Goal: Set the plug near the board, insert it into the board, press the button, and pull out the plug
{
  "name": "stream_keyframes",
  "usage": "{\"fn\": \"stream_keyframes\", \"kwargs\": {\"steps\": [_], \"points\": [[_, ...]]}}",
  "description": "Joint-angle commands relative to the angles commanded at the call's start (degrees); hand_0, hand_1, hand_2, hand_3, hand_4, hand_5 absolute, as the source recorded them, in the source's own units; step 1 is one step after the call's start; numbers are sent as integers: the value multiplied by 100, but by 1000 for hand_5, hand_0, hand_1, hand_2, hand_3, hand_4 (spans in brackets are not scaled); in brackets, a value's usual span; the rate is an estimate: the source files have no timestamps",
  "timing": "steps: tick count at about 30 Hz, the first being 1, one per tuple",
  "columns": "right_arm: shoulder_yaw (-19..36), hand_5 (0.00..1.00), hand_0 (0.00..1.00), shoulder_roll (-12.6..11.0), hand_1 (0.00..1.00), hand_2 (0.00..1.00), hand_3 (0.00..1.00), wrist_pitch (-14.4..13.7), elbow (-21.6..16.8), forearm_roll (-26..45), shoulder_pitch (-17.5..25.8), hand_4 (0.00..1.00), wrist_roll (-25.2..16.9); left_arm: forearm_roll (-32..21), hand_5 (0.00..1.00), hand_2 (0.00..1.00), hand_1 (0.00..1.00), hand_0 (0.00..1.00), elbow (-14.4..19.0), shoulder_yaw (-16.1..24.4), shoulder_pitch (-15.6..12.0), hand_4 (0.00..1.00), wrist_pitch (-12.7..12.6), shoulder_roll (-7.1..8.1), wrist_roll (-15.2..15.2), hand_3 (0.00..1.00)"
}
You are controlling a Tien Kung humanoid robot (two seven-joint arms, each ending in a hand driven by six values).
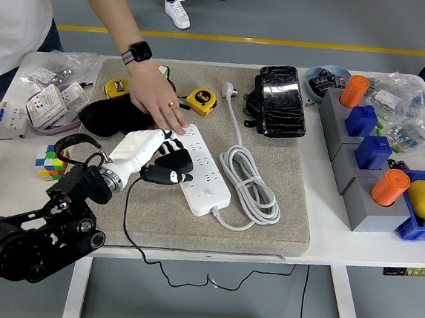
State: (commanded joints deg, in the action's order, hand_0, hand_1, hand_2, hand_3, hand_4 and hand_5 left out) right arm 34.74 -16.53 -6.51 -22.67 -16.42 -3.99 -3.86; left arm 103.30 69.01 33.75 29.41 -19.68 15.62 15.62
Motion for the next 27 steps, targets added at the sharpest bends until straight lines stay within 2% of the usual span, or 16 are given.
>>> {"fn": "stream_keyframes", "kwargs": {"steps": [4, 5, 10, 11, 16, 17, 22, 23, 27], "points": [[-10, 467, 572, 0, 639, 601, 538, 1, 1, 3, 1, 923, 1, -5, 400, 538, 503, 392, -60, -46, 20, 998, -35, -12, 0, 583], [-11, 467, 572, 2, 639, 601, 538, 1, 1, 3, 1, 923, 1, 5, 252, 513, 467, 346, -75, -51, 22, 921, -44, -16, -2, 549], [-7, 467, 572, -1, 639, 601, 538, -1, -5, -6, 3, 923, -2, -13, 252, 513, 467, 346, -112, -68, 35, 921, -190, -27, -132, 549], [-8, 467, 572, -1, 639, 602, 538, -1, -6, -6, 5, 923, -2, -33, 170, 484, 435, 294, -124, -73, 36, 881, -216, -28, -169, 526], [-6, 467, 572, 0, 639, 602, 538, -1, -6, -7, -6, 923, 0, -56, 170, 484, 435, 294, -161, -95, 41, 881, -341, -34, -261, 526], [-4, 467, 572, -2, 639, 602, 538, -1, -8, -9, -8, 923, -1, -53, 133, 426, 367, 263, -167, -102, 42, 847, -359, -35, -271, 511], [12, 467, 572, -5, 639, 602, 538, -3, -11, -18, -5, 923, 0, -96, 133, 426, 367, 263, -177, -128, 27, 847, -470, -31, -396, 511], [11, 468, 575, -5, 639, 602, 537, -3, -10, -18, -4, 924, 0, -98, 119, 358, 327, 243, -175, -131, 23, 811, -486, -29, -411, 478], [9, 468, 575, -1, 639, 602, 537, -1, -11, -20, -2, 924, -1, -152, 119, 358, 327, 243, -178, -125, 8, 811, -584, -20, -537, 478]]}}
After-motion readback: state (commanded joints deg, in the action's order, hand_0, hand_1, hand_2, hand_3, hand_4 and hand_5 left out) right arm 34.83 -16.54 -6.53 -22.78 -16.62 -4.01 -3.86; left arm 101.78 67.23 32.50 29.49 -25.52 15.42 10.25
